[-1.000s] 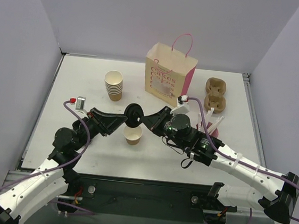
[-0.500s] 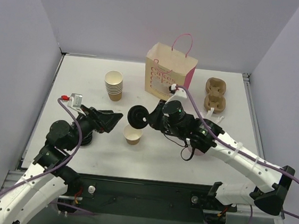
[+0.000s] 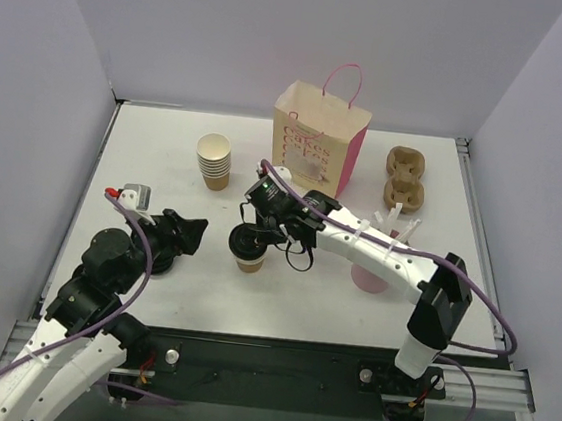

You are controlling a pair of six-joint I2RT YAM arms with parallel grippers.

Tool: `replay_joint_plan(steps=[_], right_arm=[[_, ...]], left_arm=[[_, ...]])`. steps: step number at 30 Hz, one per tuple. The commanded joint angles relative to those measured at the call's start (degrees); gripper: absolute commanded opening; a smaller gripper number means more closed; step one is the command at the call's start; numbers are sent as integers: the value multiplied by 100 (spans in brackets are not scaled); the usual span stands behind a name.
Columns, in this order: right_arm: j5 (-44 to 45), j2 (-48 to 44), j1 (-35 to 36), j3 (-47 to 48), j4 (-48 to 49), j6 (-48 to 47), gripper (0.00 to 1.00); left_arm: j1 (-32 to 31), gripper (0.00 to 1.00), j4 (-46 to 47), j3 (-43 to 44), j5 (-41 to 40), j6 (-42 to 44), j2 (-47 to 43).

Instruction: Pack the takeout coffee

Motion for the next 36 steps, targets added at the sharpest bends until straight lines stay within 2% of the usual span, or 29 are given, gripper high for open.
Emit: replay_joint_plan(steps=[1,21,36], right_arm=[[-78,355,-30,418,-431,-267,0],[335,962,-65,533,-546,-311,0],[107,1103,-48,463,-317,-161,0]], left_arm=[[0,86,-31,-56,-243,109,-175],[-8,86,4,-153,-164,-6,-341],[-8,85,92,-171,-41,29,-219]])
